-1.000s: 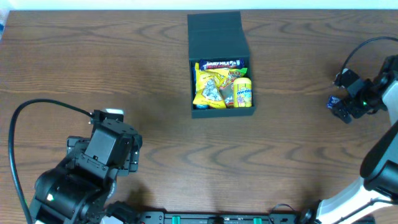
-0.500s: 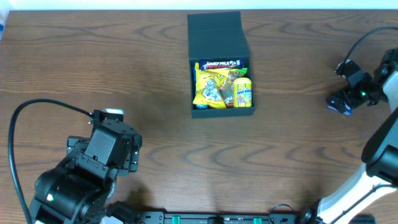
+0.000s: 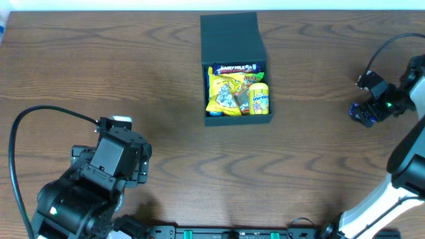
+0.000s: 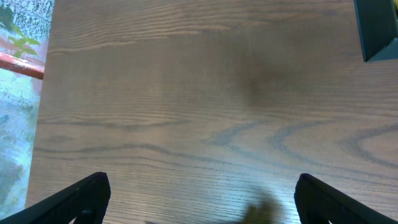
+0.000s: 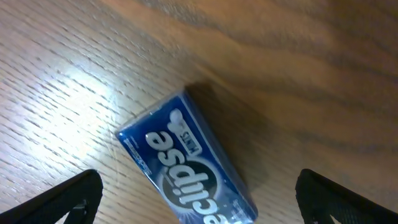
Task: Pack container
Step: 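Lower the right gripper around the Eclipse tin and close on it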
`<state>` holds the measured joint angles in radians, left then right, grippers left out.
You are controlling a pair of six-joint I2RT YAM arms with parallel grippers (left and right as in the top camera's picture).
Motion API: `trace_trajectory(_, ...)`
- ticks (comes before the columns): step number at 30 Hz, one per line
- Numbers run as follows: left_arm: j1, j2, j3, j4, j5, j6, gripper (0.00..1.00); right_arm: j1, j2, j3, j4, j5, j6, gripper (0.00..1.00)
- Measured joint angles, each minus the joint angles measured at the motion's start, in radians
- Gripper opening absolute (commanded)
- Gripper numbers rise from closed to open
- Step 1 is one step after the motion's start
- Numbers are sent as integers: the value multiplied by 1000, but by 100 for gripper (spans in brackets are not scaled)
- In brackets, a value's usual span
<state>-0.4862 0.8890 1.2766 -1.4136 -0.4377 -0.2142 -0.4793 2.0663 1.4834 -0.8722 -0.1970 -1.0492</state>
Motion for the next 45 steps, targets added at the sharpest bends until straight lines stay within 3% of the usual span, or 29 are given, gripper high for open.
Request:
trace_trajectory(30, 0, 0, 0, 0, 0, 0, 96, -8, 22, 0, -23, 34, -14, 99)
trace_trajectory(39, 0, 0, 0, 0, 0, 0, 95, -8, 22, 0, -10, 34, -15, 89)
trace_trajectory(43, 0, 0, 0, 0, 0, 0, 95, -8, 22, 0, -10, 39, -21, 72)
trace_trajectory(45, 0, 0, 0, 0, 0, 0, 95, -8, 22, 0, -9, 41, -24, 71)
